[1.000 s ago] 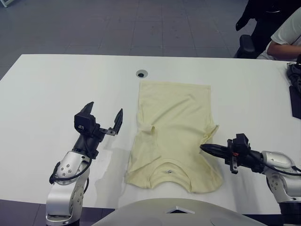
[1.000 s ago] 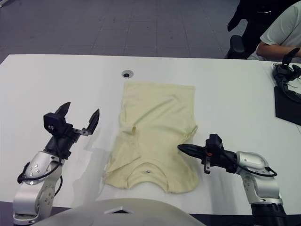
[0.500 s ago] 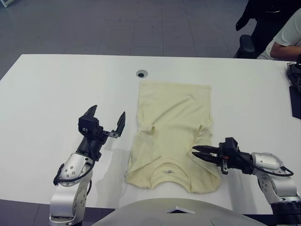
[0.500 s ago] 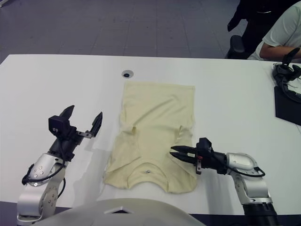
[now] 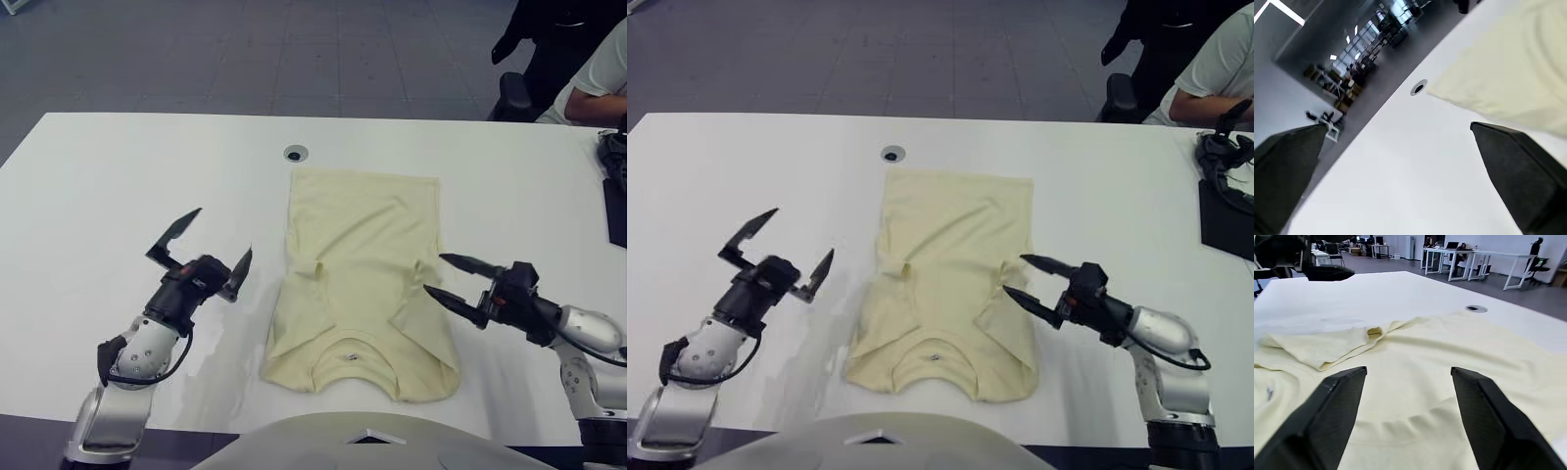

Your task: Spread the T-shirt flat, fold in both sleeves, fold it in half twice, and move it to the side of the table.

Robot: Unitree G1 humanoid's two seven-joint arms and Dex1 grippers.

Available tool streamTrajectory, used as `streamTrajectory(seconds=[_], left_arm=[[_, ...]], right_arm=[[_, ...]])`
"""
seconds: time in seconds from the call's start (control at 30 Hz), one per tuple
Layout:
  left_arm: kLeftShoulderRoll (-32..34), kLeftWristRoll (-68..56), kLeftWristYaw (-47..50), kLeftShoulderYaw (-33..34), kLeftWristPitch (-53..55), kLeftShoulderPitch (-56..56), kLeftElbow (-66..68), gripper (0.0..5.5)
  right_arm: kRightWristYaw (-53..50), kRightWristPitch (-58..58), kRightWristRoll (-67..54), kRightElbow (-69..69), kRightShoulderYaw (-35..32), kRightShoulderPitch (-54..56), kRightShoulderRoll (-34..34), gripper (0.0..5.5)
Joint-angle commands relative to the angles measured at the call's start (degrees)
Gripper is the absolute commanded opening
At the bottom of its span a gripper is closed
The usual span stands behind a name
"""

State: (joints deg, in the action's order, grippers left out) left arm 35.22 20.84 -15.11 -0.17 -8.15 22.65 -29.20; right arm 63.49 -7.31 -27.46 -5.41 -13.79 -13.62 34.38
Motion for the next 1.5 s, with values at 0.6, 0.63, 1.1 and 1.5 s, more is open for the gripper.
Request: streamTrajectory(seconds=[0.6, 0.63, 1.1, 1.5], left_arm=[[21.1, 28.8, -3.1, -7.0, -31.3, 12.9, 4.8, 5.40], [20.8, 28.8, -3.2, -7.4, -31.3, 13.1, 4.5, 5.40], [20.3, 27.0, -5.1, -8.8, -29.1, 15.8, 3.8, 3.84], [18.5, 25.3, -5.9, -10.1, -26.5, 12.2, 6.5, 2.38]], right_arm=[[-17.4, -65.7, 47.4, 21.0, 5.8, -0.7, 17.7, 5.38], [-18.1, -65.7, 47.5, 20.6, 6.4, -1.2, 18.2, 5.38], [-22.9, -59.6, 46.5, 12.2, 12.6, -9.5, 25.3, 3.63], [-24.5, -56.2, 46.8, 11.3, 16.2, -9.5, 27.4, 1.62]])
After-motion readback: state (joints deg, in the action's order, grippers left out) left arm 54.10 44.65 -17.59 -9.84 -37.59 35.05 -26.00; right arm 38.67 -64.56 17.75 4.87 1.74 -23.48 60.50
